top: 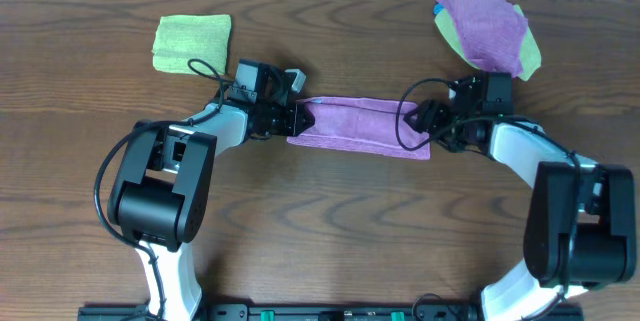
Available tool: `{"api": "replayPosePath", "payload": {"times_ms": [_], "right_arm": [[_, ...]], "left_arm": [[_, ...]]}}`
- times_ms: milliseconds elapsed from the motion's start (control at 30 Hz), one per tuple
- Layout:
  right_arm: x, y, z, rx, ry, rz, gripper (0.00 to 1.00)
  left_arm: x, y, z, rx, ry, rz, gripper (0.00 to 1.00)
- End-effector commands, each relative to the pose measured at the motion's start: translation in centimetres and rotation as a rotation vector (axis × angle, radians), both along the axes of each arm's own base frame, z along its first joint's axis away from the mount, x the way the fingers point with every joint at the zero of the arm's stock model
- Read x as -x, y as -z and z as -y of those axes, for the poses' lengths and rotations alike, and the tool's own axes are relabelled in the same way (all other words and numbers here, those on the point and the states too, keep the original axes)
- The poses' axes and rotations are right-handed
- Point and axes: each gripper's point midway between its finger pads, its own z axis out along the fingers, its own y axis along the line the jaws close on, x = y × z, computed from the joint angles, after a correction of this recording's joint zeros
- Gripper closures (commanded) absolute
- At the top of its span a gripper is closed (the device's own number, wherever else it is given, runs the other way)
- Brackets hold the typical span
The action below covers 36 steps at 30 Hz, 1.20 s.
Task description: Fold the cloth
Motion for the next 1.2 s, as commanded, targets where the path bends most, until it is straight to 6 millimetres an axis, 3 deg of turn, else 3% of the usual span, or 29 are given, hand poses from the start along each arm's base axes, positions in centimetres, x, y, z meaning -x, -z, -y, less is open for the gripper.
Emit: {"api": "replayPosePath", "payload": {"times_ms": [0,100,200,367,533,600,700,800,967,1167], "right_arm": [[10.0,8.7,4.2,0.208,0.067,-0.411,0.31],[11.2,8.6,6.0,0.269,0.099,-0.467,0.28],[10.2,7.5,7.2,0.270,0.126,-0.418,0.22],[8.4,3.1,9.6,0.300,0.166,-0.276,0.26],[7.9,-2.3,9.5,0.319,0.191,-0.063,0.22],[8.2,-4.5,8.4,0.285,0.156,0.054,0.21],[8.5,-6.1,7.0,0.225,0.138,0.210,0.16],[9.1,-5.6,6.1,0.146,0.161,0.263,0.13],[10.4,-3.0,5.2,0.075,0.173,0.181,0.13],[8.4,-2.4,3.9,-0.039,0.147,0.216,0.12]], "left_arm": [[-0.1,0.3,0.2,0.001,0.017,0.002,0.94],[-0.1,0.3,0.2,0.001,0.017,0.002,0.94],[-0.1,0.3,0.2,0.000,0.017,0.003,0.94],[0.0,0.2,0.3,0.009,0.019,-0.003,0.94],[0.1,0.1,0.4,0.017,0.021,-0.007,0.94],[0.1,0.1,0.4,0.017,0.021,-0.008,0.94],[0.1,0.1,0.4,0.017,0.021,-0.008,0.94],[0.1,0.1,0.4,0.017,0.021,-0.008,0.94],[0.1,0.1,0.4,0.016,0.021,-0.006,0.94],[-0.1,0.0,0.4,0.017,0.020,0.005,0.94]]}}
